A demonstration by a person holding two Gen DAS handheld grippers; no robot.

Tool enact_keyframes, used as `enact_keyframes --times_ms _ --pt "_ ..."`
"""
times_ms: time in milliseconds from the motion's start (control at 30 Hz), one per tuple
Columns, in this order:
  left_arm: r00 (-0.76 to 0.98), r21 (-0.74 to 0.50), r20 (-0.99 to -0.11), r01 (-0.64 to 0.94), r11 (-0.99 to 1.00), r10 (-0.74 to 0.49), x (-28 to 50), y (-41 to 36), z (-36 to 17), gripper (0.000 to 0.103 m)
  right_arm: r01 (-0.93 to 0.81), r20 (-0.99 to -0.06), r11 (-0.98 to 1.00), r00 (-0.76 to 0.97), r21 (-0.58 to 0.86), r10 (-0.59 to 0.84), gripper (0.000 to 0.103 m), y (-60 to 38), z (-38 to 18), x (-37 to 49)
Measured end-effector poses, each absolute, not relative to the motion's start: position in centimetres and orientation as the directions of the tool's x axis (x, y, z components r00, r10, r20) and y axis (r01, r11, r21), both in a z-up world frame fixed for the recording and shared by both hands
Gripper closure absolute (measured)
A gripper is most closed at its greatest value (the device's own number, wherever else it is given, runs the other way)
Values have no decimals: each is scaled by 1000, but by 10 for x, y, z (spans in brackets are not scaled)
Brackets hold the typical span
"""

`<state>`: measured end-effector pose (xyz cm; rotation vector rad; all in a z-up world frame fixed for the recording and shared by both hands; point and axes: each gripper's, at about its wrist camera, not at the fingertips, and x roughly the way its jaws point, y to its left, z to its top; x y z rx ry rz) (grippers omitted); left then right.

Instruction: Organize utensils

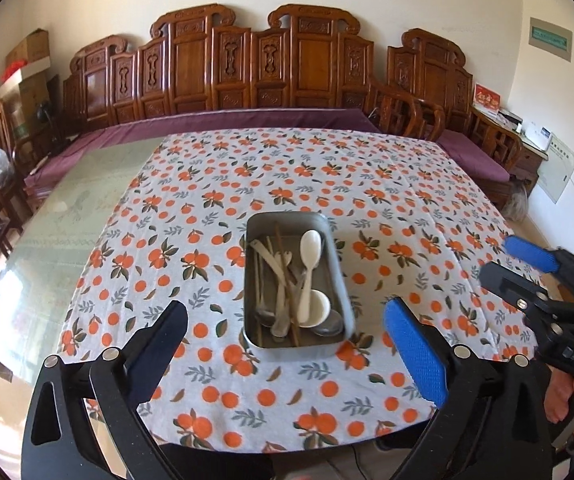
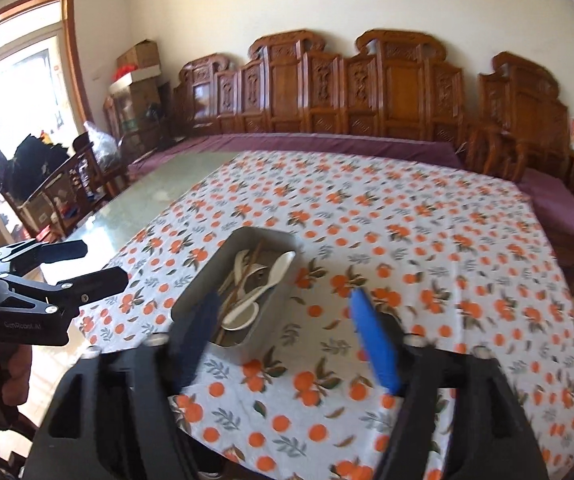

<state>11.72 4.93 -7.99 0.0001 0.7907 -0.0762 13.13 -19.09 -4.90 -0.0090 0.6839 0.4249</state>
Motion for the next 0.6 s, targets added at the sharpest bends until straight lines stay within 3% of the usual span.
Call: enact_keyframes --times_ms 67,133,600 --pt "710 -22 -701 72 997 -67 109 40 -75 8 -356 -598 926 717 125 357 5 -204 -42 120" --pt "716 -19 -695 74 997 -66 102 32 -72 8 -333 -593 935 732 121 337 3 -214 -36 111" --pt "792 -31 -603 96 995 -96 67 3 -13 8 -255 -483 965 838 63 253 3 -242 34 64"
